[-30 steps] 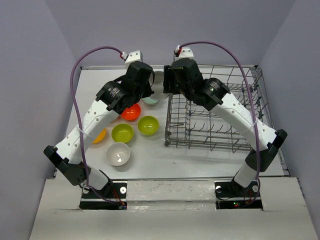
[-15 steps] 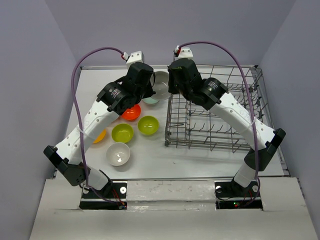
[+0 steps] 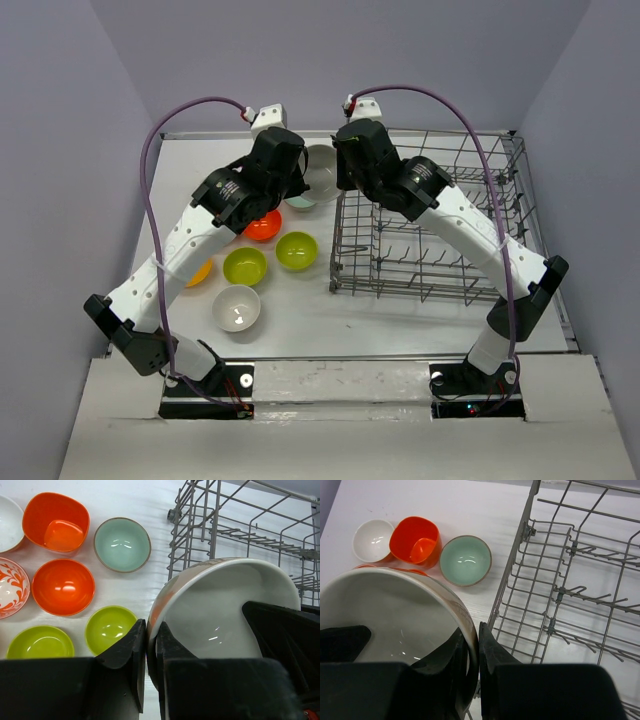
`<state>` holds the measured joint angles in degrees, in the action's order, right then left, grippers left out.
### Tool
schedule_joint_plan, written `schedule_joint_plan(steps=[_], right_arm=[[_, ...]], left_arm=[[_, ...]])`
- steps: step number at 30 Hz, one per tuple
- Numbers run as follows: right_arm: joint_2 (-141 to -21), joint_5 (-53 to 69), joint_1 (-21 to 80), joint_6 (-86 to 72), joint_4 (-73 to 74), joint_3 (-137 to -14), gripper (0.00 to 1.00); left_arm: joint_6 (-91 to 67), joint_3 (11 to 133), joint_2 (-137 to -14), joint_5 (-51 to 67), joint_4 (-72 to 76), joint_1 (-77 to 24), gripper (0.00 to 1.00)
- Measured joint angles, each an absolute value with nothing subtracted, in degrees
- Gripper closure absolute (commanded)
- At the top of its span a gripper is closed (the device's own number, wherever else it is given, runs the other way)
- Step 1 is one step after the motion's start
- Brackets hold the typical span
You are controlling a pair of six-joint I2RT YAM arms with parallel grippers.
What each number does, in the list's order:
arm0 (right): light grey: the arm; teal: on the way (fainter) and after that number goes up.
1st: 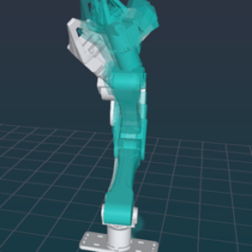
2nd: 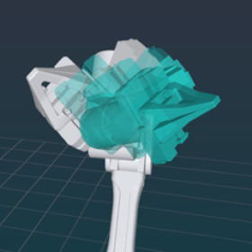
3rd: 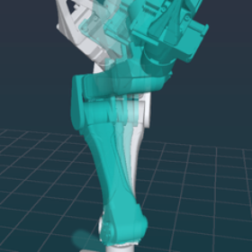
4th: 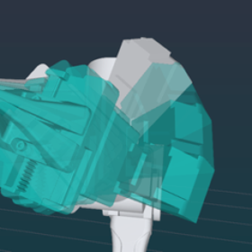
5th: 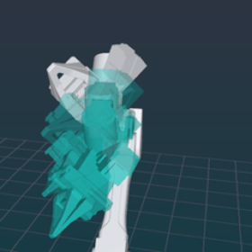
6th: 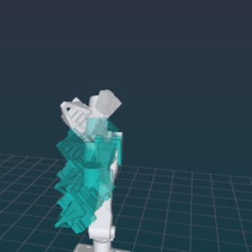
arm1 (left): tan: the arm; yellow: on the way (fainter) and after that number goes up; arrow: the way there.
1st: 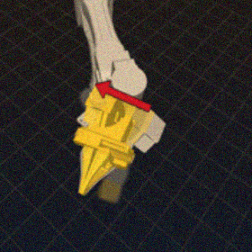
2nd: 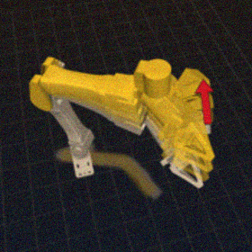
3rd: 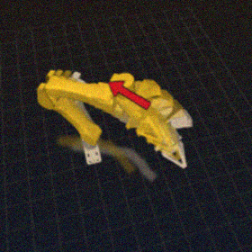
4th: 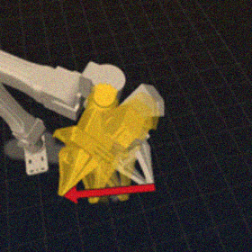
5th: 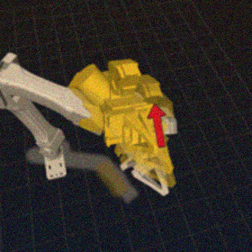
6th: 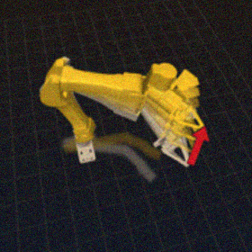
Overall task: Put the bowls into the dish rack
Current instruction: Pass from the left arm to the right
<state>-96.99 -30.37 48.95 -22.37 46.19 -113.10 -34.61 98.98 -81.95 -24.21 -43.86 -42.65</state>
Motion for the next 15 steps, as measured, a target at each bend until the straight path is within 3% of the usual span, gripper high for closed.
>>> schedule_joint_plan(steps=[11, 15], right_arm=[[-96.42, -32.82, 48.95, -21.93, 47.31, -112.44, 0.99], [-95.44, -34.46, 48.95, -21.76, 47.83, -111.66, 0.99]], left_arm=[[-34.92, 99.02, -80.79, -23.14, -38.83, -43.44, 0.45], [-34.87, 99.26, -80.68, -23.07, -38.2, -43.83, 0.39]])
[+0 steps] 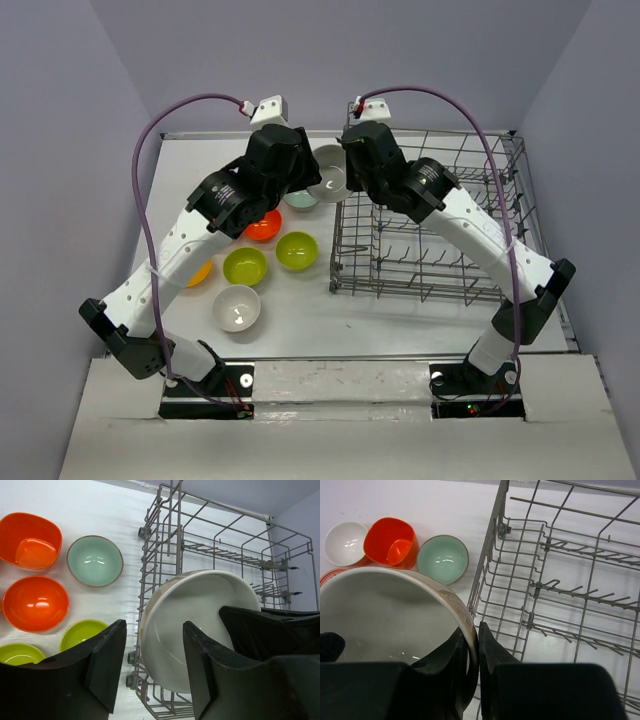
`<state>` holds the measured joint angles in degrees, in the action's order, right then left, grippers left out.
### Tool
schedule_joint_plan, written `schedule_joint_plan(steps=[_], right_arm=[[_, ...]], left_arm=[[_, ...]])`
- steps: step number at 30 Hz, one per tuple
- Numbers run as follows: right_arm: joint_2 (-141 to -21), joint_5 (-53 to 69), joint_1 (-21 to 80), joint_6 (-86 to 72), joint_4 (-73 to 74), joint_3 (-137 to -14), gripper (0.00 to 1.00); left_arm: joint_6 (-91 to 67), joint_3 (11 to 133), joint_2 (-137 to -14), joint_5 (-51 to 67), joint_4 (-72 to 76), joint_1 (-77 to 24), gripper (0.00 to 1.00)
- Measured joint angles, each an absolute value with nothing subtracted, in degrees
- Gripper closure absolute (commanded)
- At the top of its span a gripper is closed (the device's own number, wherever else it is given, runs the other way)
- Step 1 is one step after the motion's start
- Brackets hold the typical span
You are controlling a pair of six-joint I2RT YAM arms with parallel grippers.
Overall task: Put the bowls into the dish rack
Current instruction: Pass from the left arm to the right, then insert the bowl into the dish rack.
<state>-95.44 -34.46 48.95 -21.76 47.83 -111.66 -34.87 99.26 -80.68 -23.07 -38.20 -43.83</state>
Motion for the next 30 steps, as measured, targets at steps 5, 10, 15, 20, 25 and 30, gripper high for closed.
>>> schedule_joint_plan(steps=[5, 10, 15, 20, 25, 30], right_arm=[[-92.29, -38.61, 48.95, -21.32, 49.78, -110.72, 0.99], [-86.54, -46.13, 48.95, -21.02, 53.12, -110.67, 0.99], [-83.7, -55.61, 48.95, -21.74, 58.35, -110.69, 0.99], [-88.09, -62.96, 48.95, -25.76, 69.01, -112.42, 0.99], [-95.26, -65.76, 48.64, -29.58, 75.26, -111.22, 0.99], [-98.43, -66.48, 45.01, -30.72, 76.64, -106.1, 0.99]], left_arm=[[-34.7, 99.46, -80.07, -23.31, -37.89, -43.9, 0.33], [-34.13, 99.39, -77.21, -24.01, -37.21, -43.9, 0.3], [-33.43, 93.82, -69.49, -24.05, -34.02, -43.9, 0.29], [-33.19, 82.81, -60.69, -23.97, -30.89, -43.9, 0.29], [-32.6, 73.45, -54.76, -23.51, -29.41, -43.9, 0.28], [-31.9, 66.35, -48.86, -23.7, -29.15, -43.9, 0.26]])
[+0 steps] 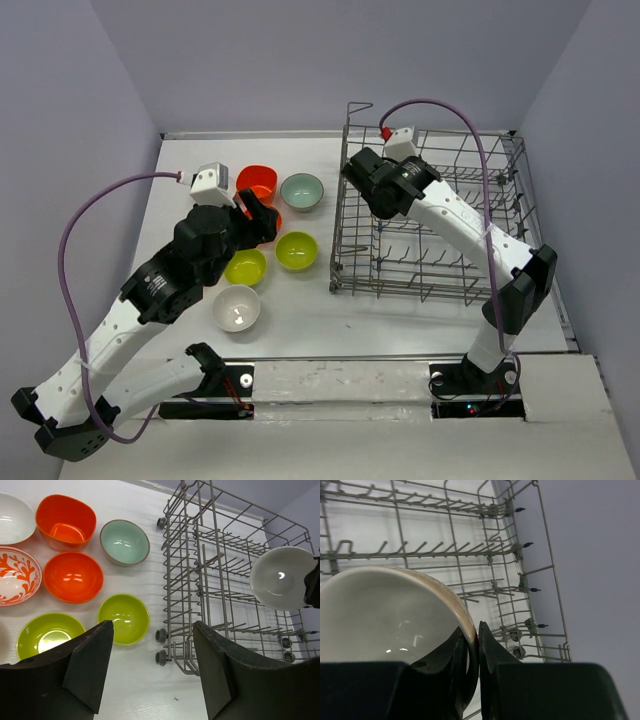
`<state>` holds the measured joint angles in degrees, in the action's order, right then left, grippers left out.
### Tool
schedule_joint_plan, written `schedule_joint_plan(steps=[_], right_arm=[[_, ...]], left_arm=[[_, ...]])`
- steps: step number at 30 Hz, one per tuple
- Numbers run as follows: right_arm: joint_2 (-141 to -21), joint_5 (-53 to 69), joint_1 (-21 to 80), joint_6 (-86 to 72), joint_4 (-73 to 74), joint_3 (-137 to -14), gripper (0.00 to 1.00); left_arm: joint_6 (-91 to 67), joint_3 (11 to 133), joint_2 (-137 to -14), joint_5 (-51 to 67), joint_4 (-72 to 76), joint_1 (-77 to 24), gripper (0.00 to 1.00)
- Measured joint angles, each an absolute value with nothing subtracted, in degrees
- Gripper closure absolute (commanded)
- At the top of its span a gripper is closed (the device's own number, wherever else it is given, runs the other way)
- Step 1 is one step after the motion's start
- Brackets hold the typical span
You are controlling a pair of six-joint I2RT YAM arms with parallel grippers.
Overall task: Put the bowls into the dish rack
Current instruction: Insert the bowl into the dish rack.
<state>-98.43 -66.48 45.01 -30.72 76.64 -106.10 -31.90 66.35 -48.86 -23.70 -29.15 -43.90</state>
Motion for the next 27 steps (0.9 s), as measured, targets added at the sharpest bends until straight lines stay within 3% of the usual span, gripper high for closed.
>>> schedule_joint_plan(steps=[5, 27], right_arm=[[-100.2, -67.9, 40.82, -30.89, 77.82, -104.99, 0.99], [-105.84, -68.45, 41.25, -30.85, 77.56, -97.45, 0.99]], left_arm=[[-31.03, 63.96, -44.88, -25.08, -28.93, -43.9, 0.25], [-28.86, 60.34, -46.78, -25.98, -25.12, -43.9, 0.24]])
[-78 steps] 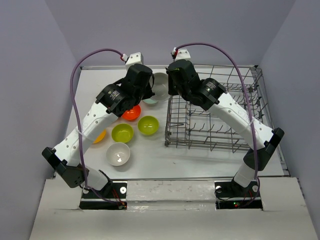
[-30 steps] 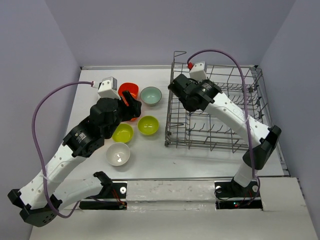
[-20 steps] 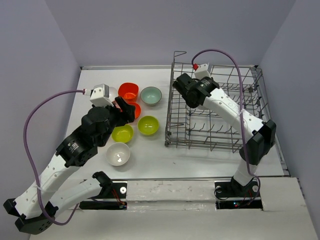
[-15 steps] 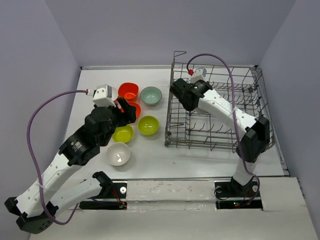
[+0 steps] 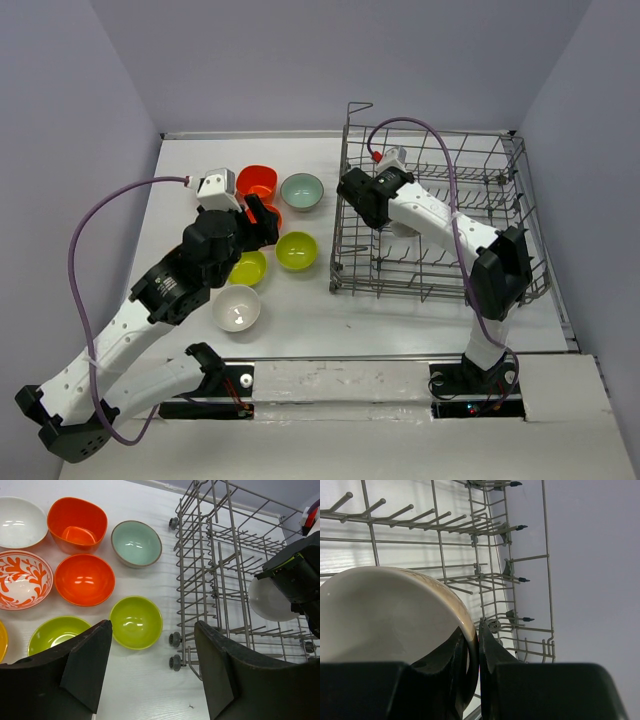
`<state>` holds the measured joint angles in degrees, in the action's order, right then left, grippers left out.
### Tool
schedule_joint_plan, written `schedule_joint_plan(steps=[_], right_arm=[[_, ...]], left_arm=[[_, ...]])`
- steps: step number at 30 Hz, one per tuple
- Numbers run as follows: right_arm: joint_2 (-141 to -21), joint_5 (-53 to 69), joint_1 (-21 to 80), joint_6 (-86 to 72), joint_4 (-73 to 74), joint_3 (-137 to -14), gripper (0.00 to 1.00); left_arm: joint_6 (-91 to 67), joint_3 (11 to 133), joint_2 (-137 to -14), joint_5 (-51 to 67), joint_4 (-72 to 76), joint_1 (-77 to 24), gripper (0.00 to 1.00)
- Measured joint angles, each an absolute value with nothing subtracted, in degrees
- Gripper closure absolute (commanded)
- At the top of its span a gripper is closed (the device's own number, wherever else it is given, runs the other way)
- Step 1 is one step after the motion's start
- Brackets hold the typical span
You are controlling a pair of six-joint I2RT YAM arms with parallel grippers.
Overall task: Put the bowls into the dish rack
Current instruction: Insert the bowl into the dish rack.
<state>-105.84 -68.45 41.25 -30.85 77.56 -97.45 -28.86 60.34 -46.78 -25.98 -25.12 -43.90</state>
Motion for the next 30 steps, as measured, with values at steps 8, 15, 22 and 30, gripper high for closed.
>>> schedule_joint_plan(steps=[8, 15, 22, 30], right_arm=[[-105.91, -68.18, 41.25, -30.65, 77.58, -95.79, 0.99], [-105.91, -68.2, 41.25, -30.13, 77.56, -95.72, 0.99], [-106.17, -68.62, 41.25, -29.58, 77.58, -95.61, 0.99], [-106.21, -68.69, 41.25, -29.34, 77.58, -95.59, 0.99]], left_arm=[[-28.67, 59.42, -47.44, -25.67, -24.62, -43.9, 0.24], [-28.69, 57.8, -48.75, -24.88, -23.31, -43.9, 0.24], [-28.67, 57.65, -48.86, -24.75, -22.85, -43.9, 0.24], [-28.53, 56.71, -49.04, -24.21, -22.33, -43.88, 0.24]])
